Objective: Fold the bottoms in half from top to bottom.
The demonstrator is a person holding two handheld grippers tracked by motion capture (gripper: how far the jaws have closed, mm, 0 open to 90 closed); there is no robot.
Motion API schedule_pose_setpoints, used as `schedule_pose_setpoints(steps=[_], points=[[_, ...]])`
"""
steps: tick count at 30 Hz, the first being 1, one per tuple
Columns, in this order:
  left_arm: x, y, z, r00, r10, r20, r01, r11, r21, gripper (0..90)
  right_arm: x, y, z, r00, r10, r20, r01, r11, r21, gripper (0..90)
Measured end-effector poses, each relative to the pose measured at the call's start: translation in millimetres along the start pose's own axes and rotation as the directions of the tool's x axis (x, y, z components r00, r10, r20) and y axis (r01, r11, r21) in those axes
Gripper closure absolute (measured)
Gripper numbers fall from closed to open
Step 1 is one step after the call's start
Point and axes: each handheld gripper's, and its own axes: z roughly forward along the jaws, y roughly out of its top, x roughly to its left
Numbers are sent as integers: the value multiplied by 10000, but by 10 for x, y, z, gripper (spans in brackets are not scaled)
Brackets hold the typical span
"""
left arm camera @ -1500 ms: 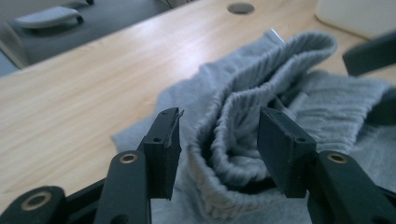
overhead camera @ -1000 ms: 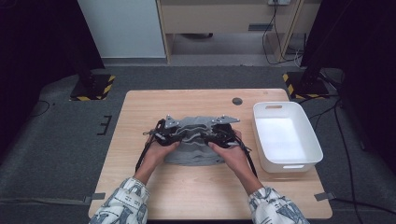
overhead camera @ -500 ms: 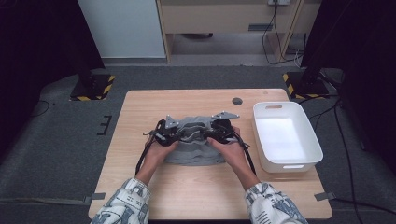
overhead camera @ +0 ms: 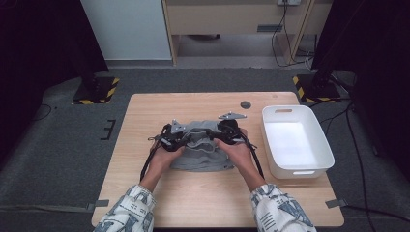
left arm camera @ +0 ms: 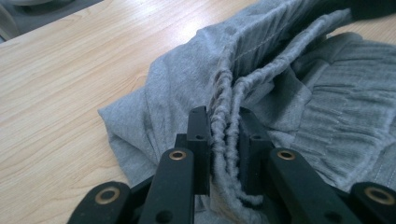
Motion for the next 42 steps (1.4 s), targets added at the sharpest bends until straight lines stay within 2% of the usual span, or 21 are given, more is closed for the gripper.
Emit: schedule_pose_setpoints(steps=[2,3,7,12,15,16,17,19,21,24,29,34,36,42], points=[[2,1,-1,10000,-12,-3,12,10000,-10,779,2,-15,15,10000,-73,-18,73,9999,84,417],[4,1,-2,10000,-52,5,52,10000,-23,781,8,-47,46,9998,-217,2,217,9993,299,407],[0,9,-11,10000,-29,28,29,10000,-20,787,2,-91,88,9996,-274,-57,276,9983,516,410],[-9,18,-27,10000,-4,78,5,10000,-52,795,4,-126,124,9982,-598,31,595,9963,618,442],[-13,27,-52,9999,-30,127,32,9999,-109,798,5,-134,132,9971,-753,101,746,9954,601,524],[-13,27,-52,9999,-30,127,32,9999,-109,798,5,-134,132,9971,-753,101,746,9954,601,524],[-20,39,-81,9997,-59,219,63,9998,-183,800,3,-138,111,9964,-831,141,824,9956,448,613],[-45,60,-112,9995,-34,298,42,9996,-286,803,3,-140,93,9963,-859,73,854,9952,477,694],[-84,89,-150,9994,77,352,-63,9992,-384,804,11,-130,56,9959,-907,35,905,9951,407,751],[-136,130,-225,9987,182,484,-156,9985,-524,805,27,-99,-28,9964,-848,-61,849,9961,244,791],[-193,176,-374,9973,305,665,-248,9960,-858,804,73,-65,-244,9932,-1142,-213,1140,9935,-65,804],[-268,181,-458,9960,481,755,-405,9942,-993,787,152,-72,-420,9891,-1466,-98,1463,9889,-254,802],[-297,140,-469,9948,579,837,-501,9945,-925,779,163,-95,-457,9879,-1546,-114,1542,9877,-252,802],[-358,-63,-504,9902,857,1102,-798,9952,-570,745,200,-276,-507,9860,-1574,-553,1581,9874,84,764]])
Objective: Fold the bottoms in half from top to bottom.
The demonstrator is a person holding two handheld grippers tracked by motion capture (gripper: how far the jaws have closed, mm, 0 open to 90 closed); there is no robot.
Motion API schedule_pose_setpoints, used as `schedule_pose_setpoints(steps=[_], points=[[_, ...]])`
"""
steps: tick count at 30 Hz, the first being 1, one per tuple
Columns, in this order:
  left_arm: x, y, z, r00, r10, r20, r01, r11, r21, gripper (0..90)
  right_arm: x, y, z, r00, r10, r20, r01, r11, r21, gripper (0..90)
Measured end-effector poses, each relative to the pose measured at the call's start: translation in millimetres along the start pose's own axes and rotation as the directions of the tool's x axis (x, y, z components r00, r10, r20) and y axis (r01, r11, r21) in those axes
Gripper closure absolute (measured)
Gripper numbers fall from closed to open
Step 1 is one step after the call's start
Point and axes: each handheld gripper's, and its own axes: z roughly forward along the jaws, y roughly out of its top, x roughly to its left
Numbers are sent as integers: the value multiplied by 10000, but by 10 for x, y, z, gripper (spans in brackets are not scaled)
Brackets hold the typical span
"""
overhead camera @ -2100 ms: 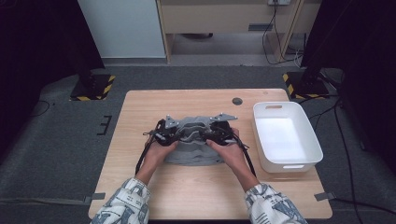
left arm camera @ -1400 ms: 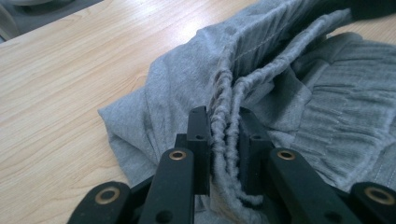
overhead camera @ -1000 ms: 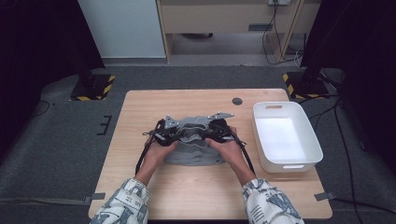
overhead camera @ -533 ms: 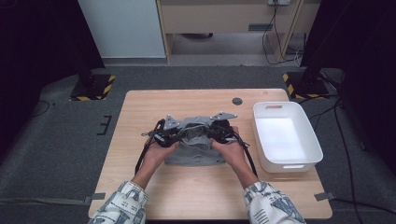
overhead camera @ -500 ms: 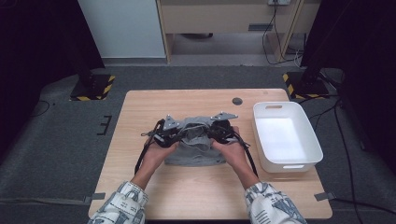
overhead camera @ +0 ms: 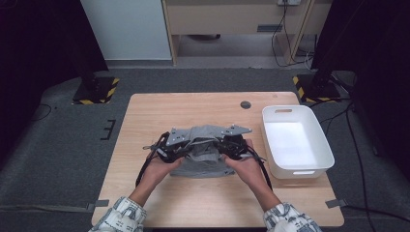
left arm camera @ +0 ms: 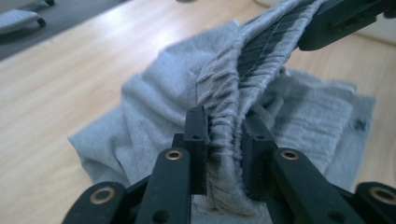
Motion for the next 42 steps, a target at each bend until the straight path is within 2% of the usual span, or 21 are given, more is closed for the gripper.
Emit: schedule_pose_setpoints(steps=[1,5,7,8,12,14,20,24,33,39,42], points=[[-10,-28,-18,9999,120,4,-120,9999,56,728,17,-31,-8,10000,-42,-61,43,10000,57,744],[-31,-119,-120,9998,126,157,-126,9999,12,688,66,-121,-79,9995,53,-326,-49,9999,127,680],[-34,-133,-142,9997,176,149,-176,9998,-2,605,69,-131,-98,9993,91,-371,-88,9999,69,658],[-33,-165,-197,9997,118,191,-115,9998,-153,587,76,-133,-147,9985,213,-501,-216,9998,-45,615],[-12,-183,-274,9999,-20,148,26,9993,-370,561,87,-101,-193,9984,153,-551,-165,9996,-212,590],[32,-169,-330,9998,-189,-1,188,9981,-592,550,82,-46,-191,9988,149,-464,-162,9995,-277,569],[146,-138,-350,9988,-364,-321,342,9971,-674,540,35,29,-108,9990,376,-239,-384,9988,-301,534],[206,-132,-338,9980,-448,-451,418,9970,-658,531,-15,43,-58,9987,506,27,-505,9984,-267,502],[440,-139,-275,9898,-1047,-961,1003,9937,-494,481,-109,116,16,9957,639,671,-627,9978,-205,395],[524,-154,-266,9866,-1187,-1119,1147,9925,-415,442,-138,119,37,9938,713,853,-705,9974,-118,355],[564,-149,-232,9864,-1107,-1211,1082,9938,-269,423,-157,110,65,9937,710,872,-712,9975,-19,326]])
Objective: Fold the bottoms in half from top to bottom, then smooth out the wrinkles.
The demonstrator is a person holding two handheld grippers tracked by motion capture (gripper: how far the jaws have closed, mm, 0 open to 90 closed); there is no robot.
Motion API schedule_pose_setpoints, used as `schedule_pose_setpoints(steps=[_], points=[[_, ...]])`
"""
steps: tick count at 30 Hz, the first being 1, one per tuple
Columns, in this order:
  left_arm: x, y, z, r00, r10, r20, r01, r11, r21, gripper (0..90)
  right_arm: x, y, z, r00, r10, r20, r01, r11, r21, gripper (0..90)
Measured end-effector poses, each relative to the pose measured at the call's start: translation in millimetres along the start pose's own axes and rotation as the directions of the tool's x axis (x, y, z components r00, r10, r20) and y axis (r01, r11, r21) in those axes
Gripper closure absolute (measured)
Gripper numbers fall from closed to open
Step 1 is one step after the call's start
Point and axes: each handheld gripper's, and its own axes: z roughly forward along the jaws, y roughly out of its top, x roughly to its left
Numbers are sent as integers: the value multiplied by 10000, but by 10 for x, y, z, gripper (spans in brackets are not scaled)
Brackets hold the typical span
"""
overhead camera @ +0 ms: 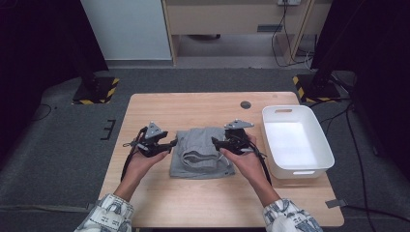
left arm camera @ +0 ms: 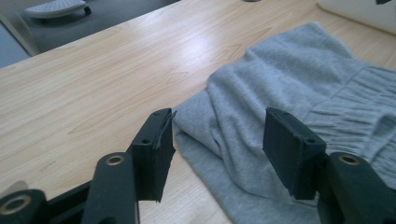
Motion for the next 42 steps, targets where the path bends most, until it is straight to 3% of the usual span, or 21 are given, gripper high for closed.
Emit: schedule_pose_setpoints(steps=[2,9,14,18,22,26,30,42], points=[[28,13,40,10000,-61,-48,61,10000,47,408,-18,-8,31,10000,6,-47,-6,10000,75,334],[139,43,232,9998,-40,-189,45,9996,268,419,-134,3,157,9992,22,406,-33,9996,263,570],[206,29,343,9991,-195,-368,210,9990,406,463,-208,23,215,9977,93,676,-112,9995,279,691],[231,-7,419,9988,-196,-441,225,9976,655,509,-239,-1,241,9961,102,876,-141,9989,443,677],[246,-26,470,9984,-360,-441,389,9970,671,515,-262,-21,281,9944,282,1017,-347,9975,622,568],[256,-34,502,9977,-402,-543,435,9972,612,514,-259,-52,360,9949,455,901,-538,9943,924,466],[256,-52,555,9975,-448,-546,484,9966,663,503,-236,-117,456,9962,418,765,-526,9880,1454,444],[251,-150,807,9981,-587,-189,600,9951,780,446,-210,-268,559,9983,158,556,-261,9815,1896,738]])
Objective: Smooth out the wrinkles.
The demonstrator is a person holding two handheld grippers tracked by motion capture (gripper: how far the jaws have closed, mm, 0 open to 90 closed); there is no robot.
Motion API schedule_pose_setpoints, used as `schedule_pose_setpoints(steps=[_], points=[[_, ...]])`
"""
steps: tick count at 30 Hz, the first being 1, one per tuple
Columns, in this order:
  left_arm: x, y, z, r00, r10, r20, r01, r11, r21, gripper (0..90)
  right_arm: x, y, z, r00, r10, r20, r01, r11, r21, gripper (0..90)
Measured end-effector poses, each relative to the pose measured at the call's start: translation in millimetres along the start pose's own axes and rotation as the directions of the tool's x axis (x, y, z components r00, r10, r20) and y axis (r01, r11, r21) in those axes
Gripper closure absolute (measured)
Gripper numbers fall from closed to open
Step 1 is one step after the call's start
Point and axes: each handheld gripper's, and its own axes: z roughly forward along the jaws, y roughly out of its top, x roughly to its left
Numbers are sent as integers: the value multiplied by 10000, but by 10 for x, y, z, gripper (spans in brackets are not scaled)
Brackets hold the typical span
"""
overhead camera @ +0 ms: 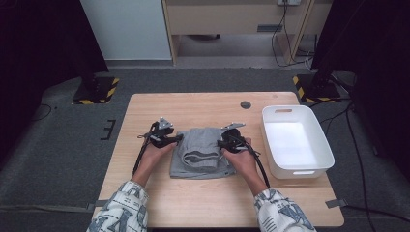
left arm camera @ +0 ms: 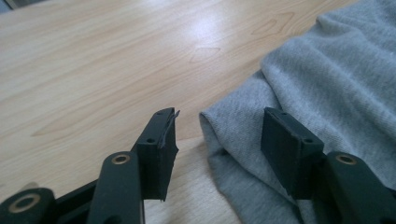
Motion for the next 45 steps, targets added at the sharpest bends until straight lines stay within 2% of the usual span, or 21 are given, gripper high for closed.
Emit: schedule_pose_setpoints(steps=[2,7,11,14,16,17,18,21,26,31,32,36,39,40,41,43,44,45], points=[[-5,-14,39,9999,18,113,-19,10000,92,447,18,0,6,10000,-7,-2,7,10000,6,761],[-13,-34,81,9990,-40,448,29,9997,232,559,47,-4,15,9998,-198,-2,198,9998,-5,782],[-5,-27,65,9986,-229,479,214,9992,334,713,51,-4,15,9998,-214,-4,214,9998,-13,783],[-8,-19,53,9980,-368,511,350,9988,348,804,43,1,3,10000,-45,34,45,10000,-12,753],[-18,-6,34,9986,-254,466,236,9990,380,831,24,-7,-31,9997,216,103,-214,9996,-179,683],[-18,-6,34,9986,-254,466,236,9990,380,835,24,-7,-31,9997,216,103,-214,9996,-179,683],[-21,2,23,9983,-325,481,309,9989,347,841,20,-19,-47,9997,248,39,-247,9994,-259,746],[-28,33,-30,9978,-464,468,456,9988,185,848,27,-22,-48,10000,87,7,-87,9996,-285,813],[31,119,-150,9988,-410,270,412,9991,-74,857,20,14,-136,9996,-164,213,171,9992,-364,843],[110,202,-233,9987,-502,-109,497,9981,-375,862,-96,46,-245,9986,-50,521,77,9986,-518,852],[142,234,-243,9980,-594,-217,584,9974,-426,862,-173,65,-287,9985,172,526,-135,9976,-686,853],[155,269,-200,9984,-550,-117,547,9981,-268,860,-170,97,-290,9982,158,582,-115,9972,-742,853],[147,259,-161,9992,-390,-121,388,9992,-107,853,-94,80,-245,10000,34,57,-31,9983,-576,849],[147,259,-161,9992,-390,-121,388,9992,-107,850,-94,80,-245,10000,34,57,-31,9983,-576,849],[154,246,-154,9989,-430,-171,428,9991,-72,834,-28,56,-216,9996,-171,-203,160,9984,-540,844],[164,218,-162,9979,-482,-438,476,9988,-140,732,-10,43,-191,9989,-264,-383,248,9989,-405,809],[171,218,-181,9973,-526,-522,517,9985,-196,663,-10,39,-179,9985,-212,-506,197,9993,-302,764],[177,221,-205,9966,-552,-615,537,9982,-268,606,-14,40,-183,9990,-210,-402,198,9993,-307,717]])
